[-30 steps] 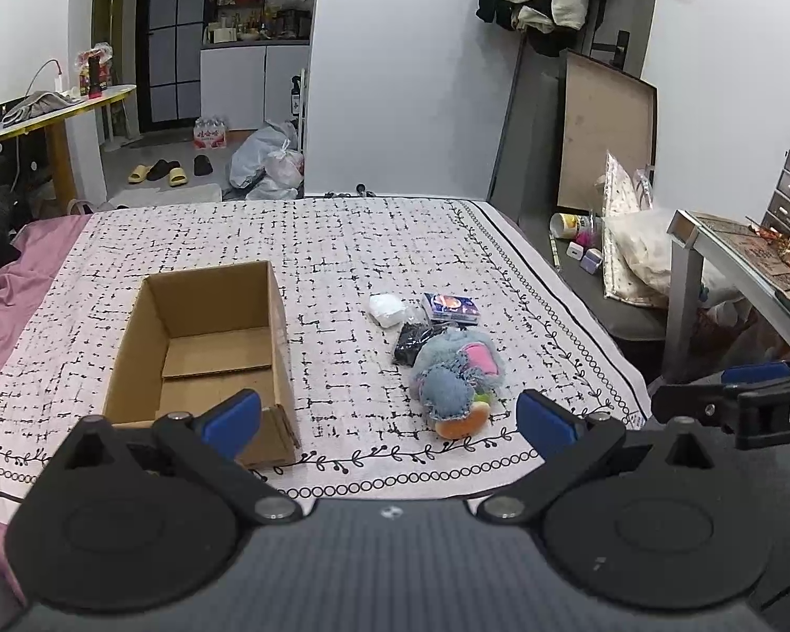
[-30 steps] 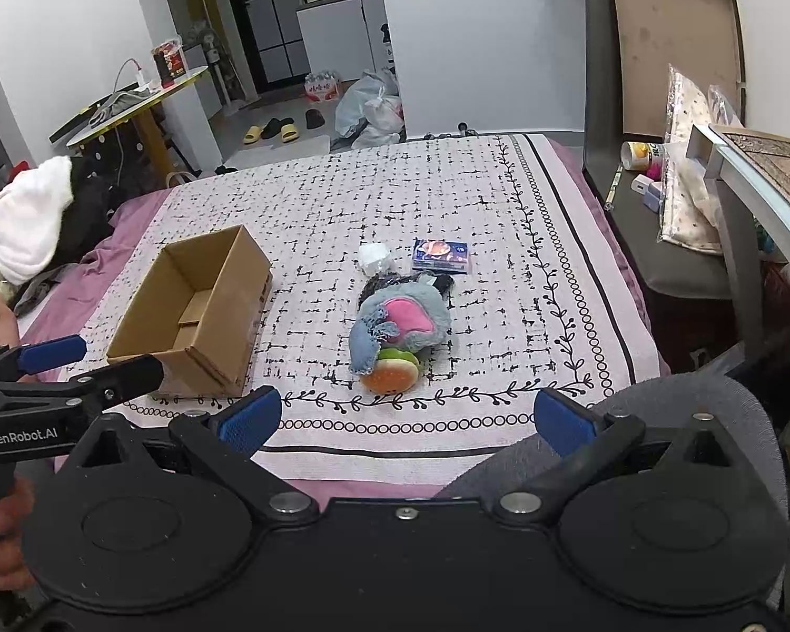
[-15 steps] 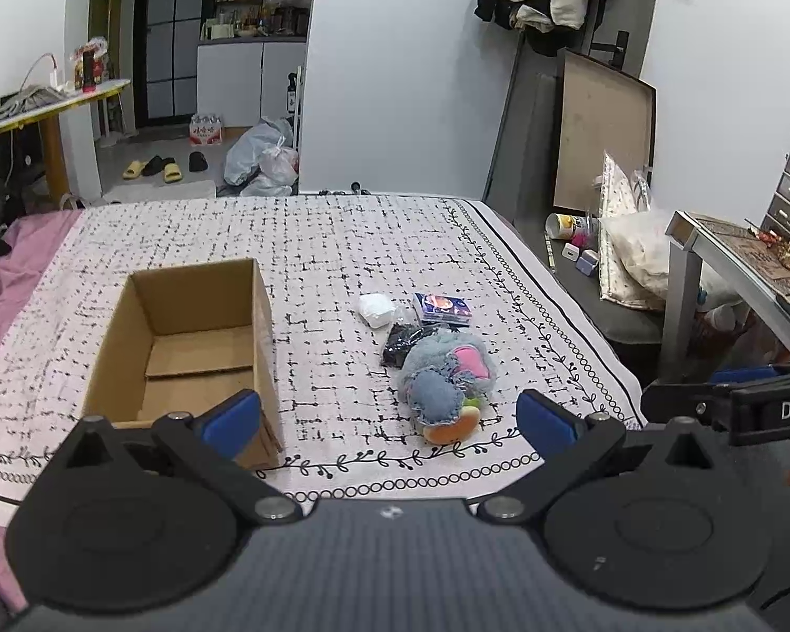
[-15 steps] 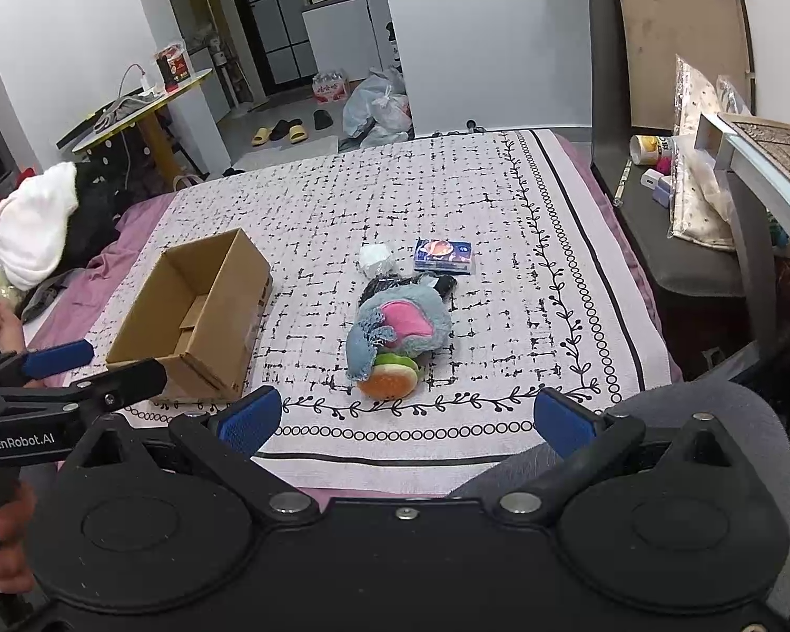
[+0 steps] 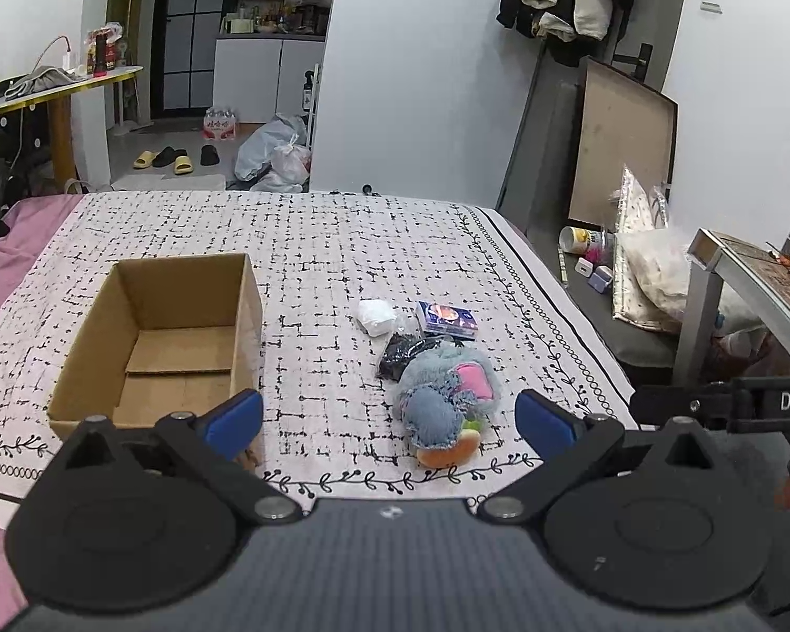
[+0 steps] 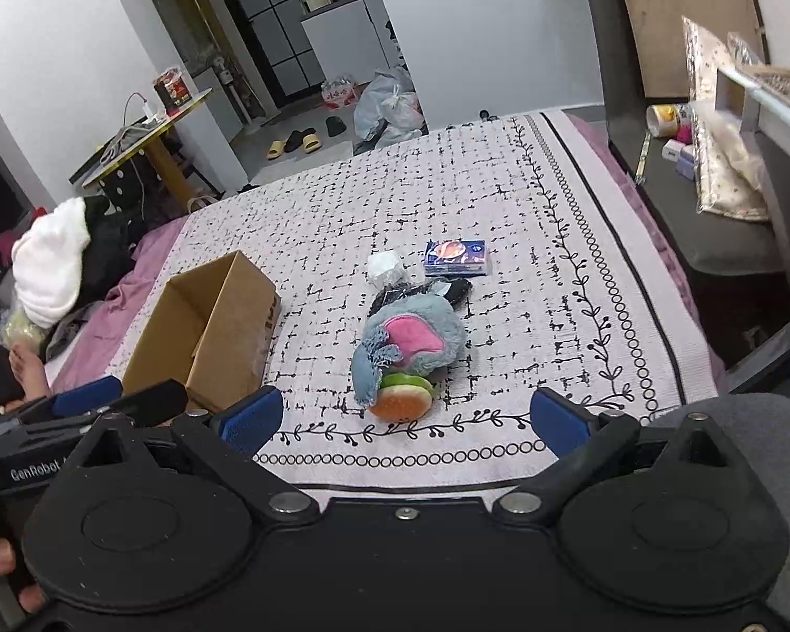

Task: Organize soft objects
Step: 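Lower the left tool onto the small blue denim plush and close it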

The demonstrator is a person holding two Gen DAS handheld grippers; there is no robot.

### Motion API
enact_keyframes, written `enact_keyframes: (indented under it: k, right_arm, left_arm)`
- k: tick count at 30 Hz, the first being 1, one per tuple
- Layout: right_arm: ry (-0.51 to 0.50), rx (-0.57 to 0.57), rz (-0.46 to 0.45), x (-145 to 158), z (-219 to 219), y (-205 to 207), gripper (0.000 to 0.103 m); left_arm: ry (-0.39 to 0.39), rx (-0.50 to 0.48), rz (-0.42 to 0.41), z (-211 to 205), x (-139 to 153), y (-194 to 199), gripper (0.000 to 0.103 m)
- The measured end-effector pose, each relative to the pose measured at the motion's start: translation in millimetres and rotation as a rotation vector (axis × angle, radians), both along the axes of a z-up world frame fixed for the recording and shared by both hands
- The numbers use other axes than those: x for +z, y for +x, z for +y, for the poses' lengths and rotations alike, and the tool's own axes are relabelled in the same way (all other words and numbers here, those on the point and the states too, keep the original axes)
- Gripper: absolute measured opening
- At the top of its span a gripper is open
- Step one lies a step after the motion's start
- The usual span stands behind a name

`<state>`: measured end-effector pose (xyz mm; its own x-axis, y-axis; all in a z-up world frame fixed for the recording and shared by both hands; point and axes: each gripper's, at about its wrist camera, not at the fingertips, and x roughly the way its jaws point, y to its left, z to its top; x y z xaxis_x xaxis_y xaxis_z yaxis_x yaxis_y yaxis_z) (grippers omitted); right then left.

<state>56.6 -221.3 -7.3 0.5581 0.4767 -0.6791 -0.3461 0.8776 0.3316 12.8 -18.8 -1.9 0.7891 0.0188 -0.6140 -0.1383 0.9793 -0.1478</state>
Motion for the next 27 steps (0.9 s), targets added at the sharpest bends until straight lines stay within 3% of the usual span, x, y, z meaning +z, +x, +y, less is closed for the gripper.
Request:
enact_keyframes:
  k: [10, 15, 27]
  right_arm:
    - [0.061, -0.013, 0.097, -29, -3, 33, 0.076]
    - [0.069, -0.021, 0.136, -43, -3, 48, 0.075]
    - [0.084, -0.053, 0.202, -63, -12, 77, 0.071]
  left_arm:
    - [0.027, -0.036, 0.030, -14, -14, 36, 0.094]
    - [-0.008, -0.054, 0.071, -16, -28, 54, 0.089]
    - [0.016, -0.086, 0.166, -39, -62, 91, 0.077]
